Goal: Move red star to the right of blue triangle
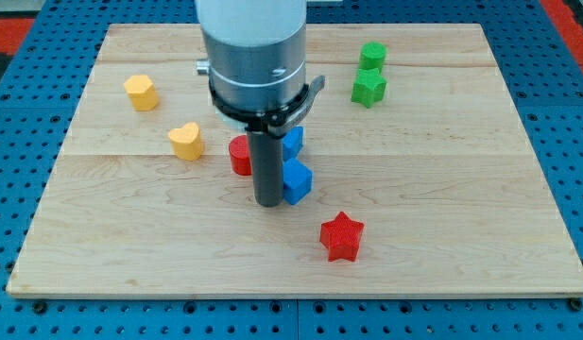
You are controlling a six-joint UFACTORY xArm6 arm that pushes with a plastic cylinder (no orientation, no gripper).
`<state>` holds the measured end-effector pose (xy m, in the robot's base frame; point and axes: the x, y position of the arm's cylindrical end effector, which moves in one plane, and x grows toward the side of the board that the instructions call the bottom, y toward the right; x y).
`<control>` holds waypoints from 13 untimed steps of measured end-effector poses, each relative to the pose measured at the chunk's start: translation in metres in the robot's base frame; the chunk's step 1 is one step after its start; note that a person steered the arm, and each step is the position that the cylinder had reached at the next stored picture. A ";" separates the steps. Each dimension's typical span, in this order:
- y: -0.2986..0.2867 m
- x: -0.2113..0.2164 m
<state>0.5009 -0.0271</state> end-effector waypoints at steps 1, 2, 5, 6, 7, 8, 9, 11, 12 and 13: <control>-0.025 0.043; -0.011 0.101; 0.110 0.035; 0.118 0.008; 0.096 -0.006; 0.118 0.004; 0.034 0.001; 0.018 -0.036; 0.032 -0.030; 0.042 -0.002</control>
<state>0.4990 0.0150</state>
